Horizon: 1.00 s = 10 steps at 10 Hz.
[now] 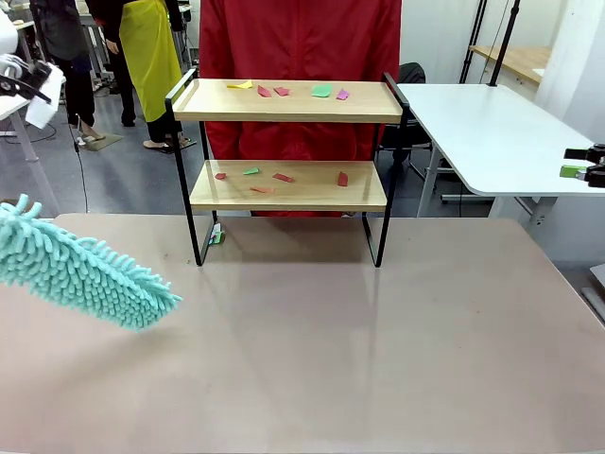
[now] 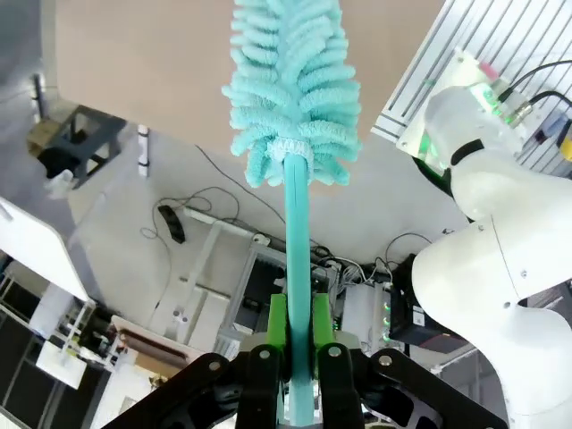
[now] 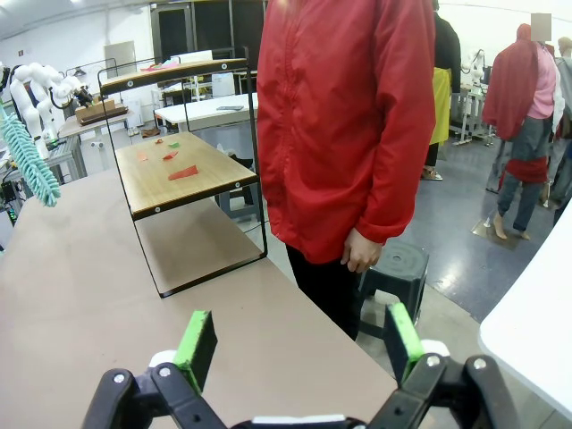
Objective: Clean the shelf.
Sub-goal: Clean the specific section of the Shelf indicated by the human with the Duster.
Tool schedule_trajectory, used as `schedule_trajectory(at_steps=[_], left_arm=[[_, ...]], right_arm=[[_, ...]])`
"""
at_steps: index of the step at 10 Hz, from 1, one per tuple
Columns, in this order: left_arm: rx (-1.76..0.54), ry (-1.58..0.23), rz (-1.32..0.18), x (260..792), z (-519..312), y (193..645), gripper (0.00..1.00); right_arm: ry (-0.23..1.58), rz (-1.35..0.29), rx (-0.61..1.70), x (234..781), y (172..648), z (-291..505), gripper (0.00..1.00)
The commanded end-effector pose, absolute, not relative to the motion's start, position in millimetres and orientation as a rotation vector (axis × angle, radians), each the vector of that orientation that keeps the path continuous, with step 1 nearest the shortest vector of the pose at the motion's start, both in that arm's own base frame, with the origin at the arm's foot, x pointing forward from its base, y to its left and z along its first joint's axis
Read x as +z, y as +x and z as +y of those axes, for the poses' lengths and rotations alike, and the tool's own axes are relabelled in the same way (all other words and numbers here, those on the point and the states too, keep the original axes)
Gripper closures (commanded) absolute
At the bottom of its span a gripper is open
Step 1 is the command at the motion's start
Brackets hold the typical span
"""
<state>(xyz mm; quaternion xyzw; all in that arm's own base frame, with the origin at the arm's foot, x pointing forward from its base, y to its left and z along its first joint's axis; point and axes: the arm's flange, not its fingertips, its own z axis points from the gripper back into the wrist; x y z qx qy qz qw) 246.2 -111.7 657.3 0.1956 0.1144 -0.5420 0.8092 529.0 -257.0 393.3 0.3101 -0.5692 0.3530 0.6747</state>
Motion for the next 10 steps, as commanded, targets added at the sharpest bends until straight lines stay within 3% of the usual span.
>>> schedule_trajectory(at_steps=[1, 10], left_arm=[[-1.132, 0.445, 0.206, 661.7, -112.7, 243.3, 0.87], [-1.148, 0.427, 0.233, 660.4, -112.3, 245.1, 0.87]], right_arm=[[0.686, -1.267, 0.787, 400.4, 530.0, -253.1, 0.00], [0.686, -1.267, 0.787, 400.4, 530.0, -253.1, 0.00]])
